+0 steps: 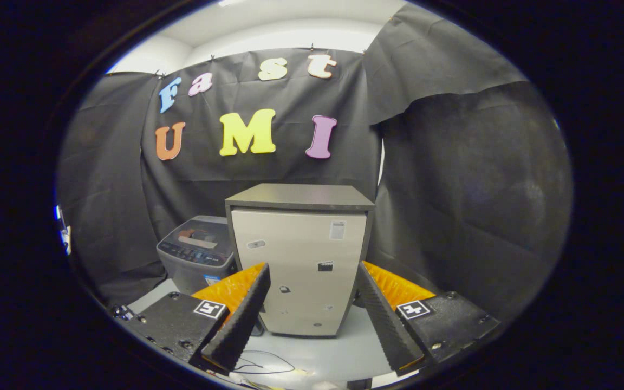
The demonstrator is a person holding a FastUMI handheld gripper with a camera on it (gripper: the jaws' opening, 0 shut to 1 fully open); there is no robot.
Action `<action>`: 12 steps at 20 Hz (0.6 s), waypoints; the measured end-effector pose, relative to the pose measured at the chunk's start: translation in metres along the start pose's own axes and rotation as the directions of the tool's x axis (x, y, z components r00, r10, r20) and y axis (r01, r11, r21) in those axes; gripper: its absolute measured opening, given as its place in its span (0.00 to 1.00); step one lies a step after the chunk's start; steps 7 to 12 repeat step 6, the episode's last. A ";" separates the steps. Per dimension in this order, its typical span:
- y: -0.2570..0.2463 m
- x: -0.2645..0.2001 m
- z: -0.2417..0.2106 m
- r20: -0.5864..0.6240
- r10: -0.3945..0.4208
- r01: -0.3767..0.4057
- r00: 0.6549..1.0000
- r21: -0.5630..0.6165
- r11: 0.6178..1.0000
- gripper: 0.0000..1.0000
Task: Put the clothes into the washing machine and then close the washing machine lid.
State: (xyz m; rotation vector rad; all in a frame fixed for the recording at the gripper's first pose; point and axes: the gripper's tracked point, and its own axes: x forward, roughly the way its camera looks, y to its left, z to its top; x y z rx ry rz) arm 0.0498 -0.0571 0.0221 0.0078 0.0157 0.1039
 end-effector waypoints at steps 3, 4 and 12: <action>0.001 0.002 0.000 0.010 0.001 -0.001 1.000 -0.007 1.000 1.00; 0.002 0.002 0.000 0.008 0.005 -0.005 1.000 -0.005 1.000 1.00; 0.002 0.004 -0.003 0.004 0.004 -0.004 1.000 -0.005 1.000 0.99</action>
